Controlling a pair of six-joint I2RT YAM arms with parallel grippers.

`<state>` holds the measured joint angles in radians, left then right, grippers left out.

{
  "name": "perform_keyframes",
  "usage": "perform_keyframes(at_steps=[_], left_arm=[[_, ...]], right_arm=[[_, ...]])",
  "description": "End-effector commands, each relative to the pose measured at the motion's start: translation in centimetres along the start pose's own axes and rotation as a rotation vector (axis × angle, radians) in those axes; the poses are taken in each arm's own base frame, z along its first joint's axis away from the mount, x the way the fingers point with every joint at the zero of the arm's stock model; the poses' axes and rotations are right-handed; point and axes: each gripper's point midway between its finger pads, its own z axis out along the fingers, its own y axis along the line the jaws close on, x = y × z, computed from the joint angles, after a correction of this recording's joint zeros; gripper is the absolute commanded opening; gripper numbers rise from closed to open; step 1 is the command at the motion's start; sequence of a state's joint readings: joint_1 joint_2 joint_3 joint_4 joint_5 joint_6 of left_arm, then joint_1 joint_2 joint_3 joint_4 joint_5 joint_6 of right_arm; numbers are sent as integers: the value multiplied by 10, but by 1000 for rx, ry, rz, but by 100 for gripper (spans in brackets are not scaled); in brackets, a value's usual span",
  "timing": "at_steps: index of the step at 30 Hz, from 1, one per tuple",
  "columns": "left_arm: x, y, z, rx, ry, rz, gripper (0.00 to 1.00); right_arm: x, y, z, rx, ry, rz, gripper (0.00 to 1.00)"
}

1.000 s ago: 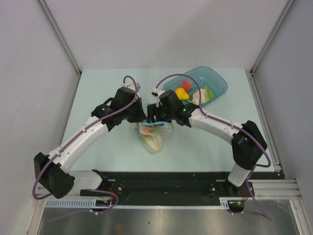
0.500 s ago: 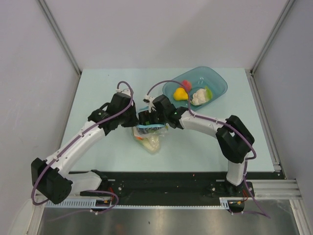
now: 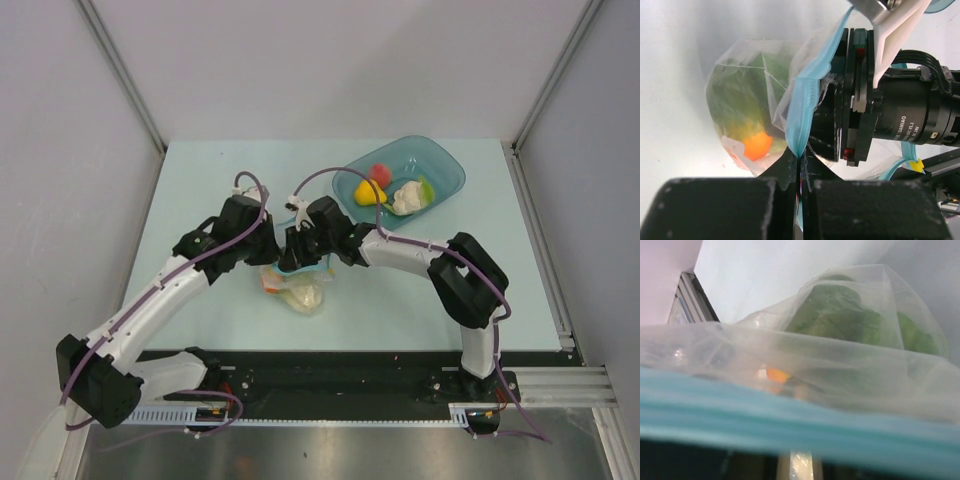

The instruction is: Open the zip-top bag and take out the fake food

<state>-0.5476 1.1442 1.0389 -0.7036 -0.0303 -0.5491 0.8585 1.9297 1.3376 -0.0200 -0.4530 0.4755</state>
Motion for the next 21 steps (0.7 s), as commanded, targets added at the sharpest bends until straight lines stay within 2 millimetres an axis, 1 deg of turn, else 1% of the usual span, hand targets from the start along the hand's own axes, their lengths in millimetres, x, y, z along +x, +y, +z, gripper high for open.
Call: perform_keyframes(at_steps=[1, 3, 4, 5, 9, 10, 12, 13, 14, 15, 16, 17, 18, 19, 20, 21], left_arm=[[-5, -2, -7, 35, -24, -24, 0], [-6, 2, -6, 25, -25, -35, 0], [-8, 4, -6, 21, -30, -42, 0], [-9, 5, -6, 17, -33, -46, 0], [-15, 9, -7, 14, -51, -58, 0], [-16, 8, -8, 23, -51, -59, 0], [-16, 6, -8, 39, -49, -55, 0], [-14, 0, -8, 70, -36, -52, 0], [-12, -3, -6, 87, -26, -48, 0], [-11, -7, -4, 110, -13, -45, 0], [-12, -12, -3, 137, -14, -45, 1], [-10, -19, -4, 173, -2, -40, 0], [-10, -21, -4, 189, -4, -40, 0], [-13, -24, -4, 201, -15, -40, 0], [-13, -25, -5, 208, -15, -41, 1], [-14, -26, -8, 215, -18, -38, 0]], right_arm=[[-15, 9, -14, 23, -45, -46, 10], [-18, 13, -26, 42, -52, -64, 0], [-18, 13, -30, 49, -48, -74, 0], [-23, 17, -37, 54, -63, -84, 0], [-24, 15, -50, 103, -67, -75, 0], [-20, 12, -52, 119, -51, -63, 0], [-19, 11, -58, 146, -49, -51, 0], [-13, 10, -60, 160, -28, -48, 0], [-11, 5, -61, 184, -25, -54, 1], [-9, 3, -61, 195, -17, -55, 9], [-1, -4, -59, 215, 11, -46, 12], [1, -9, -58, 230, 18, -42, 15], [3, -12, -56, 234, 28, -38, 21], [6, -17, -52, 235, 41, -24, 23], [8, -18, -50, 227, 48, -18, 25], [9, -18, -49, 230, 49, -8, 34]])
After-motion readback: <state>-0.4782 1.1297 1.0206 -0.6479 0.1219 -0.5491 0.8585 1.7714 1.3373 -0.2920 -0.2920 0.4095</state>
